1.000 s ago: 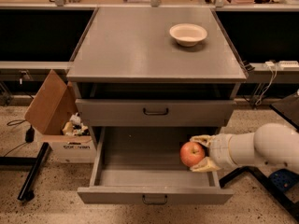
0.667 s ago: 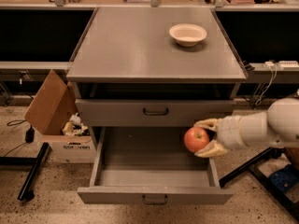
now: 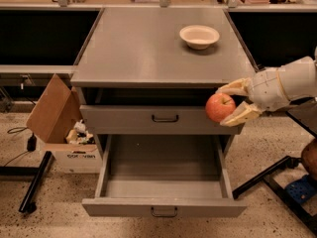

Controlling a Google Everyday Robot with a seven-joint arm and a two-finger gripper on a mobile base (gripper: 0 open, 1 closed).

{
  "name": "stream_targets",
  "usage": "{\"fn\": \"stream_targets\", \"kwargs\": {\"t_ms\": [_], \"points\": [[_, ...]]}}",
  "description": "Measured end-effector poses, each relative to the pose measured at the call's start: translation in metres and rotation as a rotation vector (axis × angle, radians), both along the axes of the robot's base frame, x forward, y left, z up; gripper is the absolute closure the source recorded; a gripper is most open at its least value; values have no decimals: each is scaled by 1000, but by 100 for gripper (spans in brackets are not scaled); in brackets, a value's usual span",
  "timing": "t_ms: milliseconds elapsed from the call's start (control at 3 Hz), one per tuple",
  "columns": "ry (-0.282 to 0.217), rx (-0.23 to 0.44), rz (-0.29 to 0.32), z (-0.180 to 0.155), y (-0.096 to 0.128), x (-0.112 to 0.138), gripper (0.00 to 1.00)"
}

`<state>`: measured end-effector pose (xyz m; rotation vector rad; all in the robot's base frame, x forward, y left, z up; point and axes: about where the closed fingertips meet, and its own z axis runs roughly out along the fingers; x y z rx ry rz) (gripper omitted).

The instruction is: Pick apple from middle drawer and place on counter

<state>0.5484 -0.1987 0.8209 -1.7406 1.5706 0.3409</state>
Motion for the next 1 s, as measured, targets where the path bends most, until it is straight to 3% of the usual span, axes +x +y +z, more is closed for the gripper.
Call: {"fn": "stream_targets", "kwargs": {"t_ms": [333,667,1000], "points": [[0,0,0,0,0,0,100],[-6,66,-39,36,1,8,100],[30,142,-111,79,1,27,100]]}}
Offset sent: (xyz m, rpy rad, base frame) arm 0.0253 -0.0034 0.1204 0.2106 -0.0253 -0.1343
